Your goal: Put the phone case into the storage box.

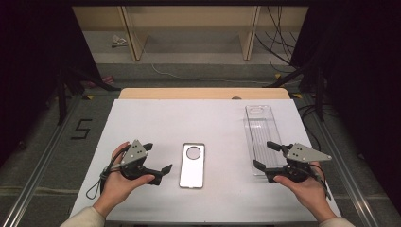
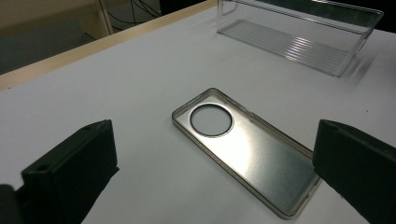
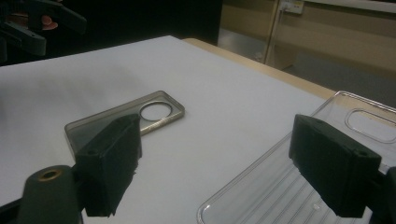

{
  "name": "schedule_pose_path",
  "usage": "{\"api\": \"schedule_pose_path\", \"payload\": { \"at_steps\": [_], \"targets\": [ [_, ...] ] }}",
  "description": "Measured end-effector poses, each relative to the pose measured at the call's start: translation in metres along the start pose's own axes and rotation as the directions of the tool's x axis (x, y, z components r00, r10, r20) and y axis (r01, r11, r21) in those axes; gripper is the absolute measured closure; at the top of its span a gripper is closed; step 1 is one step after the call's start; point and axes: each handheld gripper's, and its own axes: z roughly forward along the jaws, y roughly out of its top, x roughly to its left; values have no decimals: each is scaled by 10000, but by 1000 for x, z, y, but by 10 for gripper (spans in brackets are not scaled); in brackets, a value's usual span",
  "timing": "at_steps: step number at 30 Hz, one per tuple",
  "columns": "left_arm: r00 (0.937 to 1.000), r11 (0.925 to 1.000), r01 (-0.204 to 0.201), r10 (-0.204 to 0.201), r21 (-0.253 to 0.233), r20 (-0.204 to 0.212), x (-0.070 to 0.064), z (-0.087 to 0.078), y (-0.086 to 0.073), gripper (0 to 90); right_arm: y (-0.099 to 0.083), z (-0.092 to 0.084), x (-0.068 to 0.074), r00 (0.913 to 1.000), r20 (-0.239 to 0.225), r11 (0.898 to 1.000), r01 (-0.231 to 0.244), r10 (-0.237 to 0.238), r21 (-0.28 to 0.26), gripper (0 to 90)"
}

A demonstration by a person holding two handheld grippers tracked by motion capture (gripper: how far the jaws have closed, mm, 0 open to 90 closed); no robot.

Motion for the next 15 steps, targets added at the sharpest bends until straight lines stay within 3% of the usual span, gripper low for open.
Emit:
{"api": "schedule_pose_path", "payload": {
  "at_steps": [15],
  "targets": [
    [9998,9998,-116,118,167,-139,0,-1,-1,24,1,0,1,10000,18,10000,27,-27,27,179]
  ]
}}
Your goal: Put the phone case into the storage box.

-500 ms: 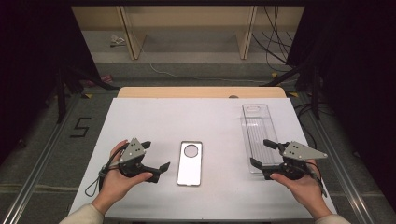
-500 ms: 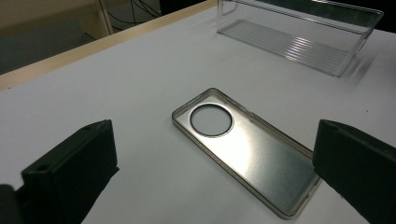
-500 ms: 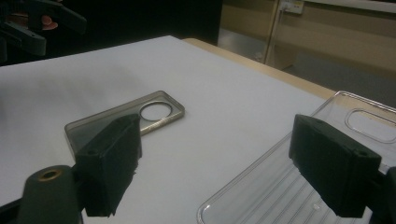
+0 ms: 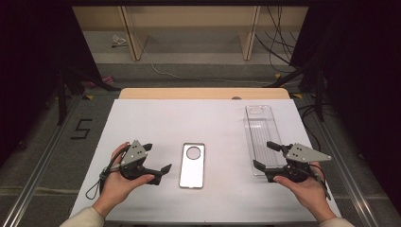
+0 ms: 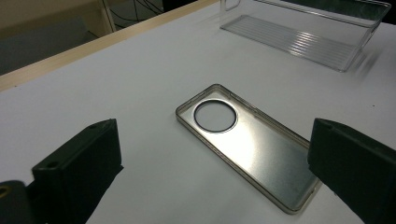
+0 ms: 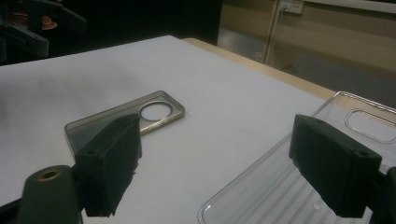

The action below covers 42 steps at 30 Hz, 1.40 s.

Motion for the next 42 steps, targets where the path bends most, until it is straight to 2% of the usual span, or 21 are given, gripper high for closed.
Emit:
{"api": "schedule_pose_path", "payload": {
  "at_steps": [6,10,14,15,16,18,19,23,24,25,26,28,29,31,32,33,35,37,38,39,42],
  "targets": [
    [9999,9999,-111,112,72,-65,0,0,0,78,0,0,0,10000,-2,10000,13,-13,2,178],
    [9992,9989,-370,374,275,-149,1,1,-2,216,0,0,0,10000,-11,10000,-6,6,6,178],
    [9979,9936,-442,489,1041,-430,7,2,-6,464,0,0,0,10000,-22,10000,0,0,20,178],
    [9979,9936,-442,489,1041,-430,7,2,-6,523,0,1,0,10000,-27,10000,9,-9,25,178],
    [9979,9896,-361,432,1391,-484,9,3,-6,583,0,1,0,10000,-32,10000,7,-7,29,178],
    [9981,9876,-316,394,1538,-475,9,3,-6,706,0,1,0,10000,-13,10000,14,-14,43,178],
    [9985,9819,-225,316,1883,-453,9,4,-6,750,0,1,0,10000,-18,10000,9,-9,41,178],
    [9980,9714,-337,454,2348,-447,8,6,-6,888,0,1,0,10000,-20,10000,12,-12,55,178],
    [9978,9646,-396,520,2607,-407,6,9,-6,897,0,1,0,10000,-20,10000,14,-14,52,178],
    [9978,9646,-396,520,2607,-407,6,9,-6,898,0,1,0,10000,-20,10000,14,-14,52,178],
    [9977,9550,-495,608,2925,-297,4,13,-7,898,-1,2,0,10000,-23,10000,13,-13,67,178],
    [9979,9437,-560,631,3259,-114,2,17,-9,899,-1,2,0,10000,-27,10000,4,-4,88,178],
    [9979,9437,-560,631,3259,-114,2,17,-9,899,-1,2,0,10000,-28,10000,11,-11,90,178],
    [9979,9315,-623,639,3583,74,0,22,-11,899,-1,2,1,10000,-28,10000,16,-16,93,178],
    [9972,9193,-744,684,3864,293,-2,27,-13,899,-1,2,0,10000,-23,9999,14,-13,99,178],
    [9972,9193,-744,684,3864,293,-2,27,-13,899,-1,2,0,10000,-30,10000,6,-6,99,179],
    [9959,9090,-885,740,4073,512,-6,32,-15,899,-1,2,0,10000,-21,9999,10,-10,107,178],
    [9921,8922,-1199,914,4355,861,-13,40,-15,899,-1,2,0,10000,-22,9999,6,-6,104,178],
    [9921,8922,-1199,914,4355,861,-13,40,-15,899,-1,2,0,10000,-21,9999,8,-8,109,178],
    [9905,8856,-1309,981,4457,961,-16,43,-15,899,-1,2,0,10000,-21,9999,8,-8,109,178],
    [9860,8735,-1565,1114,4610,1238,-22,49,-16,899,-1,2,0,10000,-22,9999,9,-9,123,178]
  ]
}}
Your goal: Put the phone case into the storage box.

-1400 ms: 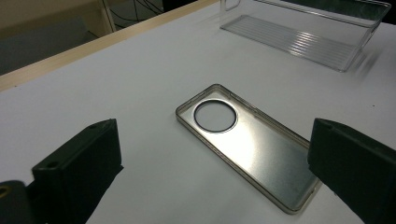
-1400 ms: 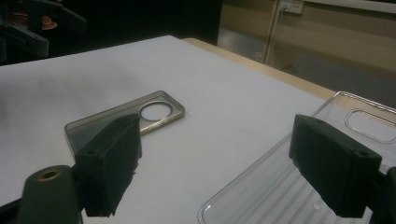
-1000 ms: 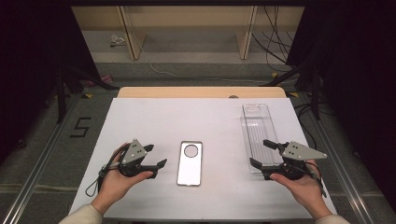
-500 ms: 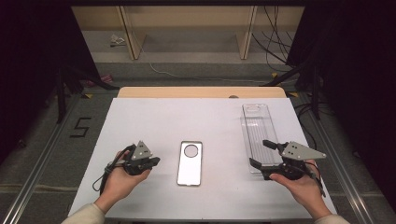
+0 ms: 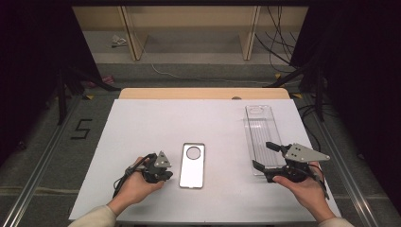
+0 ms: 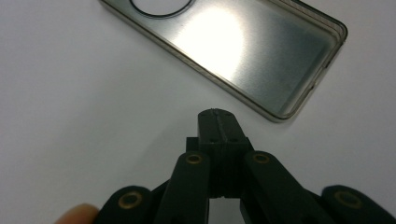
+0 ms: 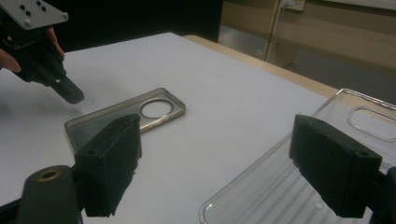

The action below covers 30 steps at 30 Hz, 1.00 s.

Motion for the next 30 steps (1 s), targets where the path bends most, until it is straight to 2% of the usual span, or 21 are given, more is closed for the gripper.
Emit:
{"api": "schedule_pose_path", "payload": {
  "at_steps": [10,19,30],
  "targets": [
    [9993,9991,-183,170,383,330,-7,13,4,899,0,0,0,10000,3,10000,-4,4,18,178],
    [9989,9980,-312,293,541,364,-7,18,12,899,0,0,0,10000,-12,10000,-1,1,3,178],
    [9989,9979,-339,319,553,353,-7,18,13,899,0,1,0,10000,-3,10000,24,-24,33,178]
  ]
}}
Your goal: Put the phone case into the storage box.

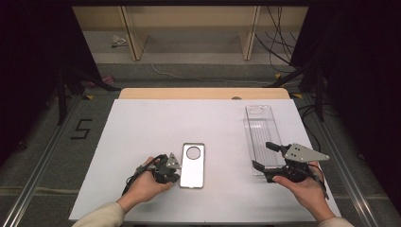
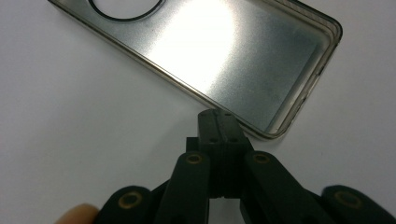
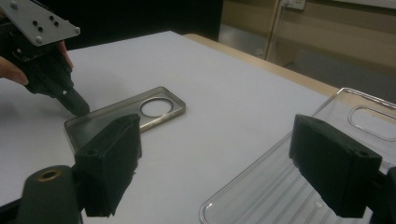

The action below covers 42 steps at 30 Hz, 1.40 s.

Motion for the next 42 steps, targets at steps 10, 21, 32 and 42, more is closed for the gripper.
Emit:
{"api": "schedule_pose_path", "payload": {
  "at_steps": [10,21,32,42],
  "targets": [
    [10000,10000,-63,63,9,-24,-1,0,0,898,0,0,0,10000,-13,10000,0,0,5,178],
    [9999,9999,-97,97,-31,-82,-2,0,0,899,0,1,0,10000,-17,10000,0,0,3,178],
    [9998,9998,-183,183,-54,-38,-2,1,1,899,0,1,0,10000,-13,10000,6,-6,18,178],
    [9999,9996,-109,108,-258,-29,0,-5,0,851,0,0,1,10000,-35,10000,16,-16,10,178]
  ]
}}
